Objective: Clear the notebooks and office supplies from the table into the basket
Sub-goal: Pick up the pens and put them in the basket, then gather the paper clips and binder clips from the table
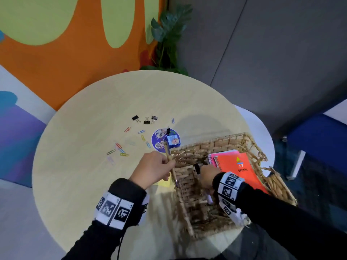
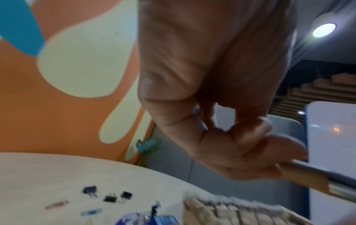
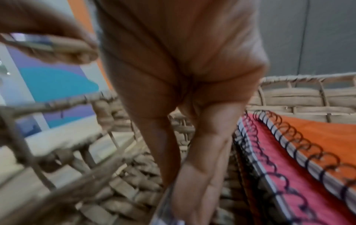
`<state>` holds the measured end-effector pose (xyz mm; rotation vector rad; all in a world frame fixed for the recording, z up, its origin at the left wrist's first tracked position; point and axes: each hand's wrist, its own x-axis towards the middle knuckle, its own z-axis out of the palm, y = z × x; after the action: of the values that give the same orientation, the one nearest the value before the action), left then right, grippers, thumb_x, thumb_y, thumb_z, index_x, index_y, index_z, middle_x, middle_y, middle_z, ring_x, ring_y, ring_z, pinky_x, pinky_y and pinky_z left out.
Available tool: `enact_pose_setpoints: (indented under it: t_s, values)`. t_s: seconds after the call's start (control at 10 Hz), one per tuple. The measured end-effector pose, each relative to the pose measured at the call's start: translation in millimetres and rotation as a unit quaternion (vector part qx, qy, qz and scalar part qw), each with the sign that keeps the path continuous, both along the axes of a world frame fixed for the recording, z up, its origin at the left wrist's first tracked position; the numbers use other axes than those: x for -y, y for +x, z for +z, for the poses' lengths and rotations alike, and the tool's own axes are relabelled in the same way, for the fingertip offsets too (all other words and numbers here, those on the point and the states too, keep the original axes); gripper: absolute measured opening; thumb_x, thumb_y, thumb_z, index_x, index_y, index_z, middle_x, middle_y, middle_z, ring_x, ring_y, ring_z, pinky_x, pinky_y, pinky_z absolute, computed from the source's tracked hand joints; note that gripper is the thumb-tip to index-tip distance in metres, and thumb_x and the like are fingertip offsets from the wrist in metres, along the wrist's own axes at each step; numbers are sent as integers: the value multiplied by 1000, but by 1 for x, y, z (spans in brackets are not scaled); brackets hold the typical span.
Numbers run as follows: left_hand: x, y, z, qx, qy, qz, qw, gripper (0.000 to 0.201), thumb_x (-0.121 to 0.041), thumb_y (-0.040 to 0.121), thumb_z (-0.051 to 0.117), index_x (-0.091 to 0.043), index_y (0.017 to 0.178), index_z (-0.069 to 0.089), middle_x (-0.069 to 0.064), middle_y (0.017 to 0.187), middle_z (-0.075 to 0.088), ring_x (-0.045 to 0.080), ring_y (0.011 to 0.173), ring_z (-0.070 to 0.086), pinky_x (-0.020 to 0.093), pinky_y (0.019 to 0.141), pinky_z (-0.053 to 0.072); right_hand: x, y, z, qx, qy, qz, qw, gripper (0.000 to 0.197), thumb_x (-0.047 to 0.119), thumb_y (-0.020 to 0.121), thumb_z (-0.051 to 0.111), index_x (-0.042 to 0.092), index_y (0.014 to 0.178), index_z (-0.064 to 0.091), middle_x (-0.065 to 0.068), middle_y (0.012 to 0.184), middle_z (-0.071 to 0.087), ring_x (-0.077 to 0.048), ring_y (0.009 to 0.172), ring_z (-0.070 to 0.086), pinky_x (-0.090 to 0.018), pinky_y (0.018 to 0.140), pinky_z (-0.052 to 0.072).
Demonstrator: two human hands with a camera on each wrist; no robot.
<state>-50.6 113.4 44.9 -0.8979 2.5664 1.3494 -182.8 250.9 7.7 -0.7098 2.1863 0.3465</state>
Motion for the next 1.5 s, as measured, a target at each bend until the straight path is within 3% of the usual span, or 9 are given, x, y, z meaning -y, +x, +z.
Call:
enact_pose_setpoints:
  t_s: [0.1, 0.2, 0.4, 0.6, 0.8, 0.9, 1.2, 1.3, 1.5]
  values:
    - [-22, -16, -3, 49, 11, -91, 995, 44, -32, 90, 51, -21, 48, 56, 4, 59, 73, -4, 41, 57, 14, 64, 50, -1, -5, -20, -14, 4, 25, 1000, 38, 8, 91, 53, -1, 128, 56, -18, 128, 61, -31, 113, 62, -34, 89, 51]
    - [-39, -32, -6, 98, 24, -123, 987, 46, -34, 92, 50, -16, 51, 60, -6, 35, 58, -2, 33, 53, 8, 45, 43, -6, -9, -34, -20, -14, 21, 999, 42, 11, 91, 56, 1, 131, 53, -15, 138, 54, -28, 125, 54, -31, 99, 46]
    - [-65, -70, -1, 188, 36, -126, 973, 37, -19, 93, 48, -11, 57, 55, -4, 42, 58, 2, 26, 49, 13, 36, 42, -11, -11, 2, -26, -57, 25, 998, 21, 13, 86, 63, 1, 103, 65, -19, 105, 64, -31, 112, 63, -35, 89, 50]
    - [-78, -90, -10, 248, 5, -141, 959, 39, -13, 95, 50, -14, 58, 40, -3, 62, 43, 12, 53, 45, 22, 57, 45, -60, -36, 42, -25, -204, -95, 974, 24, 19, 84, 67, -2, 74, 63, -22, 84, 74, -32, 74, 73, -38, 70, 60]
    - [-97, -93, 9, 297, -150, -283, 900, 28, -7, 94, 48, -7, 120, 58, 16, 100, 60, 24, 92, 50, 37, 80, 44, -88, -50, 49, 5, -251, -125, 960, 27, 20, 88, 66, -7, 94, 67, -23, 82, 72, -21, 54, 64, -25, 47, 56]
    - [-102, -95, 8, 287, -168, -262, 906, 22, -9, 93, 47, -11, 112, 58, 8, 77, 51, 27, 90, 57, 35, 77, 45, -88, -54, 45, 20, -242, -133, 961, 18, 22, 88, 65, 4, 88, 66, -13, 78, 71, -25, 67, 72, -37, 63, 62]
    - [-38, -87, 16, 166, 59, -74, 982, 36, -31, 94, 51, 0, 94, 67, 6, 74, 67, 17, 55, 59, 20, 50, 49, -50, -45, 85, 61, -397, -125, 908, 13, 13, 86, 63, 11, 74, 66, -8, 64, 69, -17, 56, 67, -37, 58, 60]
    - [18, -34, 8, 58, 64, 103, 991, 28, -30, 88, 57, -11, 69, 67, 3, 65, 65, 14, 58, 61, 20, 54, 47, -2, -30, 110, 109, -469, -157, 862, 10, 7, 83, 63, 7, 73, 66, -9, 61, 66, -10, 47, 59, -28, 49, 53]
    - [101, 62, -61, 106, -34, 312, 943, 25, -24, 87, 52, -6, 91, 70, 14, 96, 73, 32, 97, 66, 33, 82, 50, 124, 27, 112, 208, -496, -154, 829, 12, 0, 83, 57, 2, 73, 63, -8, 66, 60, -15, 55, 61, -32, 66, 61]
